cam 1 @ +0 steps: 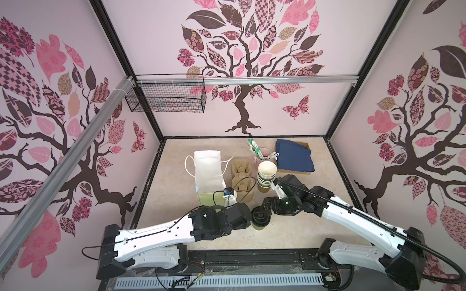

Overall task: Pack a coffee takeout order
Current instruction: Close the lid on the coffee cup, then move the coffee cup to the bottom-center of the table.

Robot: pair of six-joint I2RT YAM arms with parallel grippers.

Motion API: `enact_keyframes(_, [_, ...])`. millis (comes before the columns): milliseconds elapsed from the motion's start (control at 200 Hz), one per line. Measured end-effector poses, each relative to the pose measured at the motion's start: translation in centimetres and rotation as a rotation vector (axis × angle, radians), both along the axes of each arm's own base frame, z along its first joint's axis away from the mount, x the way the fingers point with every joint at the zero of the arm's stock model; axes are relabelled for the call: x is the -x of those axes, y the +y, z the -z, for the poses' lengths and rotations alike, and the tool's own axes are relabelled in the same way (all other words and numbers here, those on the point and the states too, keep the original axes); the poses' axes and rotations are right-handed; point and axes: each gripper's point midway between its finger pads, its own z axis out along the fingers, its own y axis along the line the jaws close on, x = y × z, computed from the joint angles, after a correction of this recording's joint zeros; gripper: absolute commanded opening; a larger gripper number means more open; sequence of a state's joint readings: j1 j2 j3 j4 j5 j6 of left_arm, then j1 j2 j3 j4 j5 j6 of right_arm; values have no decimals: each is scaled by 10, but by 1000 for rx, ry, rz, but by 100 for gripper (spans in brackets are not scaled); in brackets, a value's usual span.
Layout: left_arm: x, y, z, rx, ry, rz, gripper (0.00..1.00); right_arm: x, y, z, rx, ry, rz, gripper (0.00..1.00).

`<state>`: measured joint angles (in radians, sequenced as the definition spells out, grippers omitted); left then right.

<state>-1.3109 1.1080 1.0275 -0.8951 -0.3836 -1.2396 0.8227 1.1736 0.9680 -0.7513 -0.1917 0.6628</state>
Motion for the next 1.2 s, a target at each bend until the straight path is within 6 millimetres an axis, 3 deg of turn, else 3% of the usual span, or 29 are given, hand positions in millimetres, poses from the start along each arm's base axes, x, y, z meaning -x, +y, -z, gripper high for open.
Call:
enact_keyframes(200, [-2,24,-22,23,-44,-60,56,-3,7,-3,151,-77,-56,100])
enact_keyframes(500, [-3,47,-31,22,-72,-100,56,6,19,1,266,-136,-131,100])
enact_keyframes(955, [-5,52,-30,4,-83,-114,56,13,30,22,364,-125,-197,99])
enact_keyframes(1201, [-5,51,-30,-3,-87,-104,56,13,22,28,427,-133,-199,98])
